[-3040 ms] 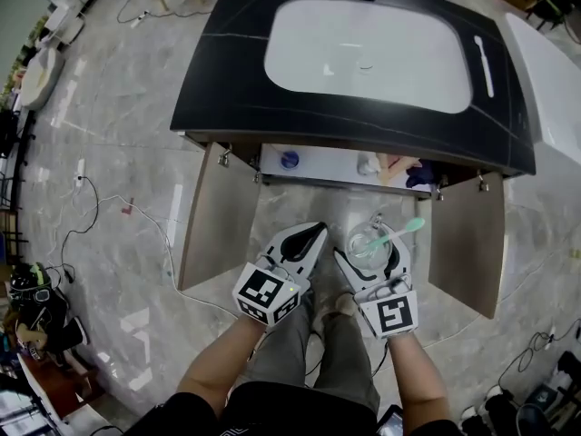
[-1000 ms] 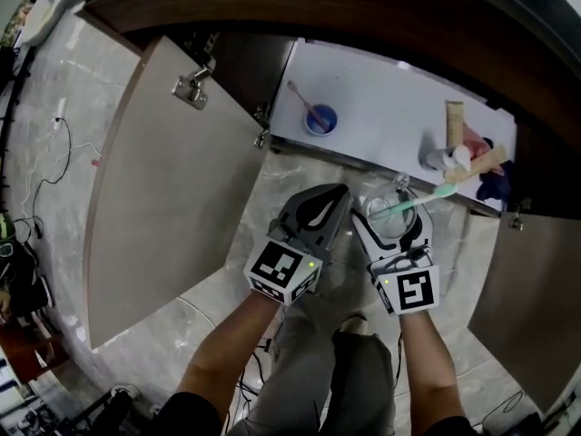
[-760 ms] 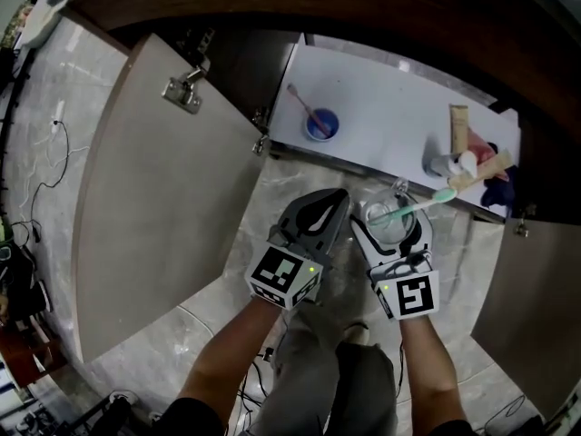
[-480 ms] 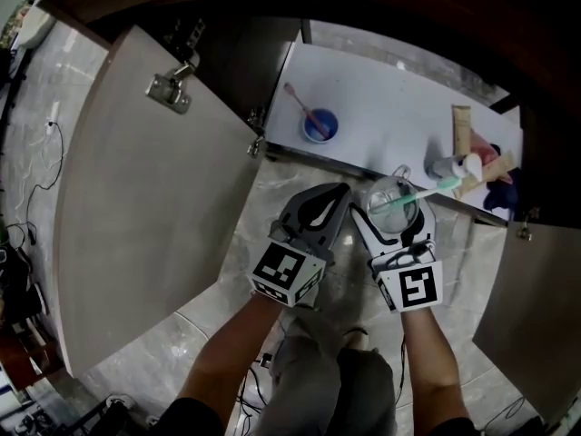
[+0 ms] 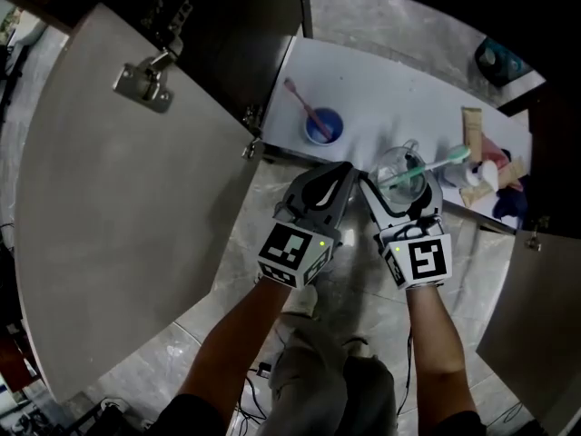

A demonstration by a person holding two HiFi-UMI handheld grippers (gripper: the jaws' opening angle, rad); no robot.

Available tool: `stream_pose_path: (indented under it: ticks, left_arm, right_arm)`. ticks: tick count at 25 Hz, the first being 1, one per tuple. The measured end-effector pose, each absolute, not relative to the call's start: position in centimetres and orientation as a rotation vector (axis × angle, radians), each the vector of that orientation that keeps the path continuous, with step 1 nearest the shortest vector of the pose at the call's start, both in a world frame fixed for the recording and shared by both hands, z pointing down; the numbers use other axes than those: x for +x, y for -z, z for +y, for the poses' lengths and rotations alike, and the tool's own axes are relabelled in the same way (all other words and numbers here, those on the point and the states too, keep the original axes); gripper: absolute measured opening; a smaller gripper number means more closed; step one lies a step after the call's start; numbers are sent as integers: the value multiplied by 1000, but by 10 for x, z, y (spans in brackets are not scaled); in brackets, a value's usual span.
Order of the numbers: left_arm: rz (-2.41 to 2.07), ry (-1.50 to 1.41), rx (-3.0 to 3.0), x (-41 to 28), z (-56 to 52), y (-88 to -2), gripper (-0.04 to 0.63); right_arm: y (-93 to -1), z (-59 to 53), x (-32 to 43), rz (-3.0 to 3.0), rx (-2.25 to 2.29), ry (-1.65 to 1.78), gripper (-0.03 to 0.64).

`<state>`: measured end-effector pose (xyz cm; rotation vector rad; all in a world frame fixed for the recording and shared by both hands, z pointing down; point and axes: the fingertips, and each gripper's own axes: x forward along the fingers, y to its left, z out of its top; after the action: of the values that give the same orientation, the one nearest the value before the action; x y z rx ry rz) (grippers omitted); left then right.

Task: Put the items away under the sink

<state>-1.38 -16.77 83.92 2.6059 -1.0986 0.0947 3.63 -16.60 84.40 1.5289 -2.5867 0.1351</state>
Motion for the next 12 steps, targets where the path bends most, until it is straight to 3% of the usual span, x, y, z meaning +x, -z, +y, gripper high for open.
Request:
stream_pose_path:
  ticks: [12]
  left_arm:
    - [-1144, -62, 2607, -17, -192, -858, 14]
  right_arm:
    - [-870, -217, 43, -2548, 1595, -94, 339]
